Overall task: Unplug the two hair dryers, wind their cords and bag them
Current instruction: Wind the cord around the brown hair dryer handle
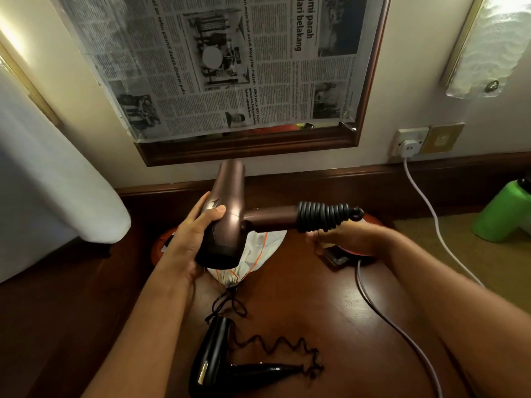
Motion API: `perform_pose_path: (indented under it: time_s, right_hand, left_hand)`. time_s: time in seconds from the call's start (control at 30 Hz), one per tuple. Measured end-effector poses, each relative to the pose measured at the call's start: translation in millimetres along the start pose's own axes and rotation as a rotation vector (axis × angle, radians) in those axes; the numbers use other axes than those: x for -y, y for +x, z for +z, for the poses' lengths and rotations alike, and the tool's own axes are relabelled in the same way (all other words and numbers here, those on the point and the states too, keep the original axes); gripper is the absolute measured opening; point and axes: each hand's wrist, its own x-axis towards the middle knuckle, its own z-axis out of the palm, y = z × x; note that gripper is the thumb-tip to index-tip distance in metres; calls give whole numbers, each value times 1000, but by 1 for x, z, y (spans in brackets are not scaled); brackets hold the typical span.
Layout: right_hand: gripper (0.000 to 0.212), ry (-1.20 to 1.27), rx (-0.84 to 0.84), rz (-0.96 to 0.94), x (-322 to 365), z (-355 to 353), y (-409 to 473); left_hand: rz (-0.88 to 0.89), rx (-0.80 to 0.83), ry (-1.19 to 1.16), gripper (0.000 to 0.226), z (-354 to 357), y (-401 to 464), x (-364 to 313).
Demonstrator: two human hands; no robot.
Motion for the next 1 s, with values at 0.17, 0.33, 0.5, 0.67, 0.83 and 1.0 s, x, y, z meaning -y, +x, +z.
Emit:
perform_pose_path:
  time_s: [0.17,0.33,0.5,0.67,0.83,1.0]
  right_hand:
    - [20,-232,305,147,28,-28,18]
    - [19,-346,496,252,45,-42,33]
    - [18,-531,453,303,54,-42,40]
    - [19,-765,375,307,54,-27,47]
    - [17,-794,212,343,35,-13,53]
    - [13,-661,140,427,23,-13,47]
  left_hand:
    - [-19,45,54,85,3,2,-6]
    - [34,107,134,93,13,-3,-9]
    - [141,74,243,95,23,-3,-9]
    - [217,35,433,83,34,1,-2]
    - [253,-23,505,87,41,5,17]
    - [284,-57,563,95,48,9,40]
